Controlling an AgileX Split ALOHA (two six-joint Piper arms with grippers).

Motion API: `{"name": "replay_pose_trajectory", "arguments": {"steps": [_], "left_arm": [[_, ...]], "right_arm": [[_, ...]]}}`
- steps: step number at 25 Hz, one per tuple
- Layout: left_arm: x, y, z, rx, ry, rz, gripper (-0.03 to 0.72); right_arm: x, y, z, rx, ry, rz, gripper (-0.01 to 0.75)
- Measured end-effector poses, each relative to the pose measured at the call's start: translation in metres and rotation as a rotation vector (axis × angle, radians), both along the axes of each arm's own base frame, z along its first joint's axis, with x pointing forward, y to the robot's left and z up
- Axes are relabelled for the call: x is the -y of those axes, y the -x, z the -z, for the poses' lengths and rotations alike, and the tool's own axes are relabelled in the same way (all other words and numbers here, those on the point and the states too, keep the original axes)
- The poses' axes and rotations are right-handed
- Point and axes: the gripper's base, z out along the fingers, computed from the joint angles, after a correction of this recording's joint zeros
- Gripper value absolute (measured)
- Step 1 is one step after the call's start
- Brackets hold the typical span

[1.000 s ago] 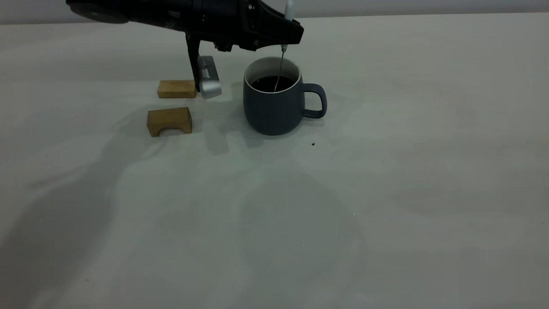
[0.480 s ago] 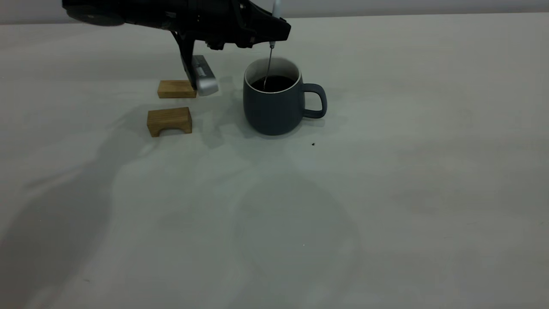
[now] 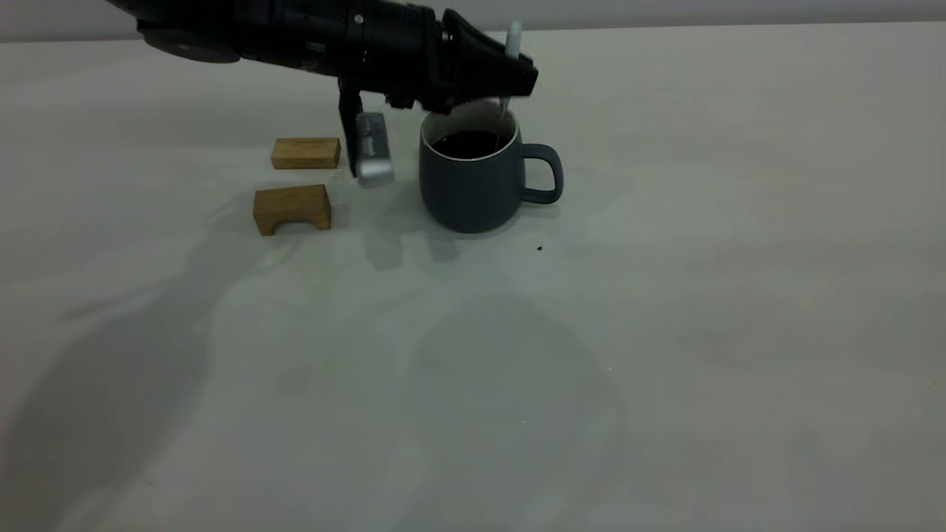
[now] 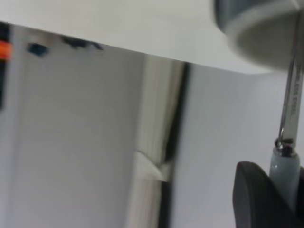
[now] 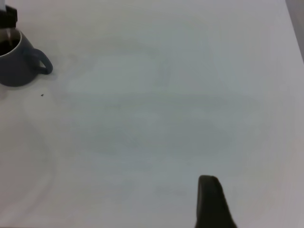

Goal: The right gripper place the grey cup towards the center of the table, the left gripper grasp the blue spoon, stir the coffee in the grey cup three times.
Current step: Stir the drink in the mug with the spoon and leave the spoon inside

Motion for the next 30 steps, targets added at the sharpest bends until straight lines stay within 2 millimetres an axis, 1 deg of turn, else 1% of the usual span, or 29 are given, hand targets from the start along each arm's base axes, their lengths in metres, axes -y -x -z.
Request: {"name": "replay_pose_trajectory", "arguments": {"steps": [2, 5, 8, 11, 13, 17, 20, 23, 25, 28, 30], "left_arm": [[-0.006, -0.001, 0.002, -0.003, -0.018, 0.009, 0.127], [-0.018, -0.006, 0.003, -0.007, -0.032, -0.034, 0.127], [-0.021, -0.013, 0.003, -0.008, -0.034, -0.107, 0.127], [-0.014, -0.016, 0.002, 0.012, -0.027, -0.157, 0.127], [-0.007, -0.015, 0.002, 0.035, -0.039, -0.156, 0.127], [0.007, -0.008, 0.002, 0.049, -0.034, -0.103, 0.127], [0.01, -0.001, 0.0, 0.053, -0.015, -0.022, 0.127], [0.004, 0.002, 0.002, 0.058, -0.032, 0.043, 0.127], [-0.006, 0.001, 0.003, 0.062, -0.053, 0.053, 0.127], [-0.02, -0.006, 0.004, 0.062, -0.058, 0.008, 0.127], [-0.023, -0.011, 0.003, 0.058, -0.047, -0.046, 0.127]], "right_arm": [[0.0, 0.0, 0.0, 0.0, 0.0, 0.0, 0.5], [0.0, 0.0, 0.0, 0.0, 0.0, 0.0, 0.5], [0.0, 0.0, 0.0, 0.0, 0.0, 0.0, 0.5], [0.0, 0.0, 0.0, 0.0, 0.0, 0.0, 0.5], [0.0, 0.0, 0.0, 0.0, 0.0, 0.0, 0.5], [0.0, 0.0, 0.0, 0.0, 0.0, 0.0, 0.5], [0.0, 0.0, 0.0, 0.0, 0.0, 0.0, 0.5], [0.0, 0.0, 0.0, 0.0, 0.0, 0.0, 0.5], [0.0, 0.0, 0.0, 0.0, 0.0, 0.0, 0.5], [0.0, 0.0, 0.0, 0.0, 0.0, 0.0, 0.5], [0.0, 0.0, 0.0, 0.0, 0.0, 0.0, 0.5]]}}
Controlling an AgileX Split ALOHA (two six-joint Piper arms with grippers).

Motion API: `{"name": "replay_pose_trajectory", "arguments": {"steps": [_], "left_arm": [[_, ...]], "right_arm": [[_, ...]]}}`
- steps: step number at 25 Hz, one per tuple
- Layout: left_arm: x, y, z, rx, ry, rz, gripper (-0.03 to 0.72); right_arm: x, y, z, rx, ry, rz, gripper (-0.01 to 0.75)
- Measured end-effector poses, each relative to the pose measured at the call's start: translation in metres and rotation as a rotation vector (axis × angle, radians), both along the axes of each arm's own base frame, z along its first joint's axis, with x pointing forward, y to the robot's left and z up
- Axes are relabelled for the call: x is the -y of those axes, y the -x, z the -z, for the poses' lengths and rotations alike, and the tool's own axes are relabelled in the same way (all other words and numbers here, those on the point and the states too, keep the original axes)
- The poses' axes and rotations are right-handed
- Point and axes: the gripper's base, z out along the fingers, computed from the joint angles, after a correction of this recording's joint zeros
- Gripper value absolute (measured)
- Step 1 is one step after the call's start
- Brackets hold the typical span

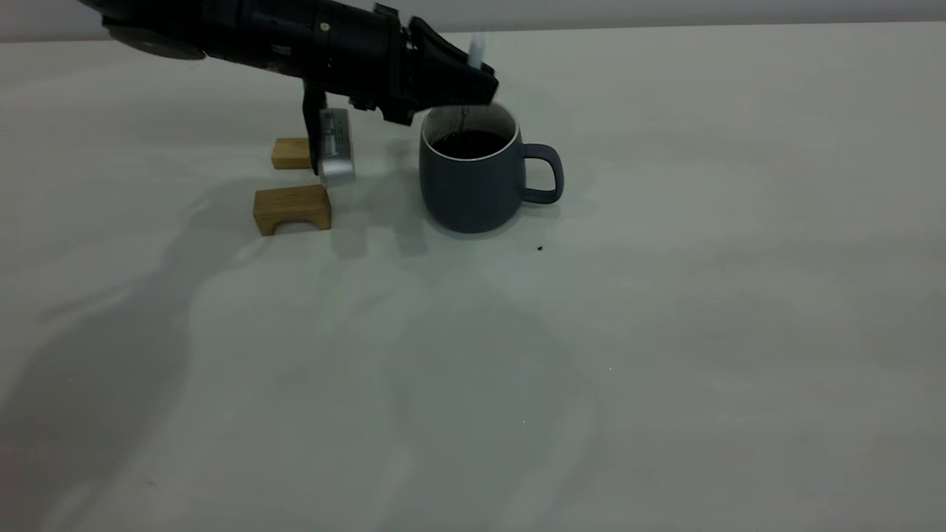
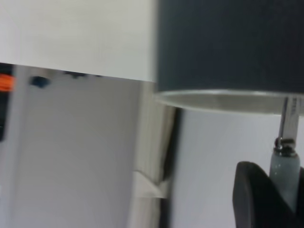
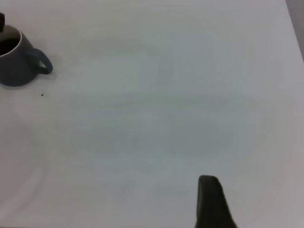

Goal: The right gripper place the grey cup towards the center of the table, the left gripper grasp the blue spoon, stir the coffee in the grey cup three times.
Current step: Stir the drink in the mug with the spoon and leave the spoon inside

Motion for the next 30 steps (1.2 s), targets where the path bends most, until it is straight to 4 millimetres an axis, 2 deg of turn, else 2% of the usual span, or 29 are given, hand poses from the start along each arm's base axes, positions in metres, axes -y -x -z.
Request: {"name": "replay_pose_trajectory", "arguments": {"steps": [4, 8, 11, 17, 21, 26, 28, 30], "left_arm": [[0.01, -0.005, -0.004, -0.005, 0.042, -0.081, 0.127], [0.025, 0.002, -0.003, -0.004, 0.038, -0.05, 0.127], [0.029, 0.007, -0.003, -0.001, 0.035, 0.005, 0.127], [0.016, 0.012, 0.0, 0.009, -0.007, 0.106, 0.127], [0.005, 0.008, 0.001, 0.011, -0.017, 0.093, 0.127], [0.001, 0.007, 0.002, -0.013, -0.006, 0.075, 0.127], [0.001, 0.007, 0.003, -0.04, 0.003, 0.07, 0.147], [0.001, 0.008, 0.003, -0.063, 0.01, 0.064, 0.214]], "right_arm": [[0.0, 0.0, 0.0, 0.0, 0.0, 0.0, 0.5], [0.0, 0.0, 0.0, 0.0, 0.0, 0.0, 0.5], [0.0, 0.0, 0.0, 0.0, 0.0, 0.0, 0.5], [0.0, 0.0, 0.0, 0.0, 0.0, 0.0, 0.5], [0.0, 0.0, 0.0, 0.0, 0.0, 0.0, 0.5], [0.0, 0.0, 0.0, 0.0, 0.0, 0.0, 0.5], [0.0, 0.0, 0.0, 0.0, 0.0, 0.0, 0.5], [0.0, 0.0, 0.0, 0.0, 0.0, 0.0, 0.5]]}}
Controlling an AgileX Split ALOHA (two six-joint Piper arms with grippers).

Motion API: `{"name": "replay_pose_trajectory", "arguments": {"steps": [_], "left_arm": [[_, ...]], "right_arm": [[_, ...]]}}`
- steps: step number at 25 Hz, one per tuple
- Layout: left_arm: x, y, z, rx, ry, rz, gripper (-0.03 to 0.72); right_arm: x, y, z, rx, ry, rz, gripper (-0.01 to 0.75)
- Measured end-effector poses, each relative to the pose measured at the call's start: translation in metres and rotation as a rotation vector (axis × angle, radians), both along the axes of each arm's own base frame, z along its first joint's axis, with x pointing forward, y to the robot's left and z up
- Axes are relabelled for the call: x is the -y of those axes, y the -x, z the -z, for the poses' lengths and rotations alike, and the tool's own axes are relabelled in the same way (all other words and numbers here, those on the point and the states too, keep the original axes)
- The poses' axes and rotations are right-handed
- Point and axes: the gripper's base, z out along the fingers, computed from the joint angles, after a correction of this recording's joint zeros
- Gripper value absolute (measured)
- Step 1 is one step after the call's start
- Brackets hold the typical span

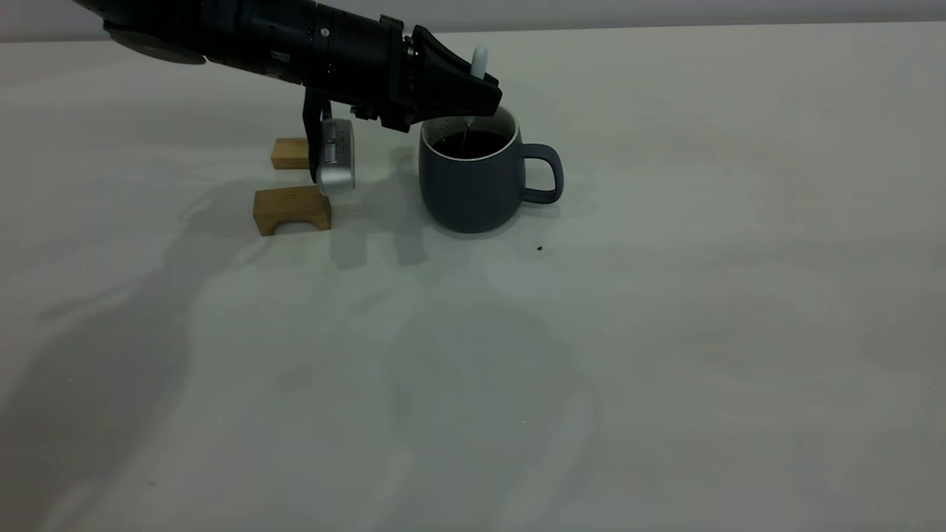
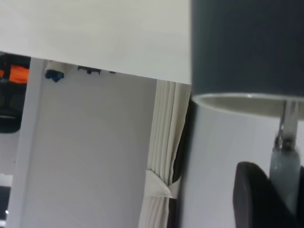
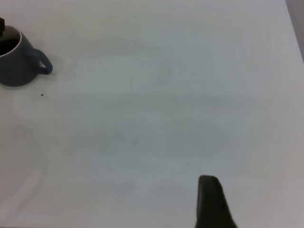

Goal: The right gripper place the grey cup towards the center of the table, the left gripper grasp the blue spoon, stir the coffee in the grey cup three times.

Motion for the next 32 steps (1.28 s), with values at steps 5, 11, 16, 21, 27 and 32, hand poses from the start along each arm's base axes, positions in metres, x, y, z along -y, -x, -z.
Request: {"name": "replay_pose_trajectory", "arguments": {"steps": [5, 11, 16, 21, 27, 32], "left_arm": [[0.001, 0.002, -0.002, -0.008, 0.029, 0.024, 0.447], [-0.006, 0.005, -0.018, 0.161, 0.074, 0.159, 0.546], [-0.02, 0.009, -0.056, 0.449, 0.044, 0.379, 0.547], [-0.032, 0.02, -0.097, 0.699, -0.114, 0.674, 0.524], [-0.053, 0.037, -0.168, 0.892, -0.375, 0.941, 0.488], [-0.069, 0.064, -0.25, 1.075, -0.59, 1.018, 0.478]], "right_arm": [[0.0, 0.0, 0.0, 0.0, 0.0, 0.0, 0.5], [0.0, 0.0, 0.0, 0.0, 0.0, 0.0, 0.5], [0.0, 0.0, 0.0, 0.0, 0.0, 0.0, 0.5], [0.0, 0.0, 0.0, 0.0, 0.0, 0.0, 0.5], [0.0, 0.0, 0.0, 0.0, 0.0, 0.0, 0.5], [0.0, 0.0, 0.0, 0.0, 0.0, 0.0, 0.5]]}}
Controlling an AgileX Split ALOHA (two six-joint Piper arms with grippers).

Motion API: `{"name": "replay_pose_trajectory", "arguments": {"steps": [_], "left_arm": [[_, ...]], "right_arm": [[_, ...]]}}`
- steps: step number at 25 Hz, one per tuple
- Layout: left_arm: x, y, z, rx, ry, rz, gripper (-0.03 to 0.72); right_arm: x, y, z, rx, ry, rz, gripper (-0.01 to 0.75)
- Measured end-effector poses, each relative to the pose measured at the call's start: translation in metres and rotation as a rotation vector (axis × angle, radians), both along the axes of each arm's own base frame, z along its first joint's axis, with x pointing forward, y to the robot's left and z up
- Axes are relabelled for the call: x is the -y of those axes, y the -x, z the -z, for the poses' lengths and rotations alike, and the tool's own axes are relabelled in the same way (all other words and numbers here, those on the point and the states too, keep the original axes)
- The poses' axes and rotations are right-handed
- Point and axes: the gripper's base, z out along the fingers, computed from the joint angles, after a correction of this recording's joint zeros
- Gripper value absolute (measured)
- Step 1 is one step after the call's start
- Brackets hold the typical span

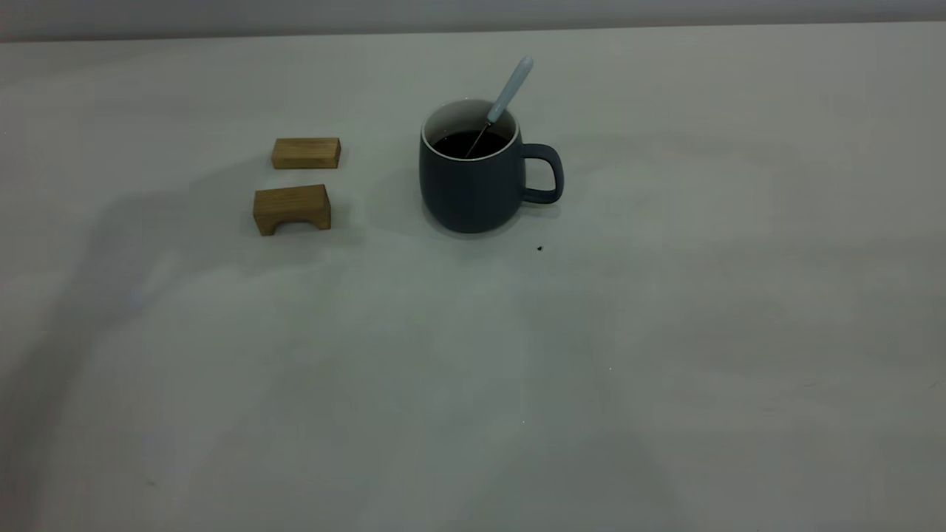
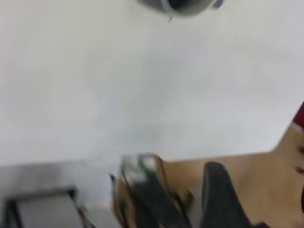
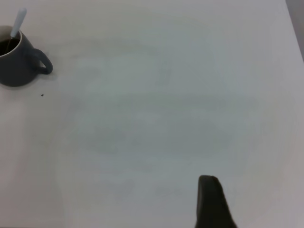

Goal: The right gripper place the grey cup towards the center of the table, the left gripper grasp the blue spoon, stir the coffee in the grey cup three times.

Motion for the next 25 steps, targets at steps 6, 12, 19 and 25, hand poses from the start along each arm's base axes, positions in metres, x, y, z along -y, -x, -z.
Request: {"name": "replay_pose_trajectory", "arguments": {"steps": [6, 12, 19, 25], "left_arm": [[-0.032, 0.056, -0.093, 0.446, -0.31, 0.278, 0.478], [-0.058, 0.123, -0.132, 0.614, -0.52, 0.354, 0.478], [-0.076, 0.206, -0.087, 0.524, -0.587, 0.37, 0.478], [-0.092, 0.282, -0.03, 0.476, -0.6, 0.332, 0.478]], "right_arm": [[0.0, 0.0, 0.0, 0.0, 0.0, 0.0, 0.5], [0.0, 0.0, 0.0, 0.0, 0.0, 0.0, 0.5], [0.0, 0.0, 0.0, 0.0, 0.0, 0.0, 0.5], [0.0, 0.0, 0.0, 0.0, 0.0, 0.0, 0.5]]}}
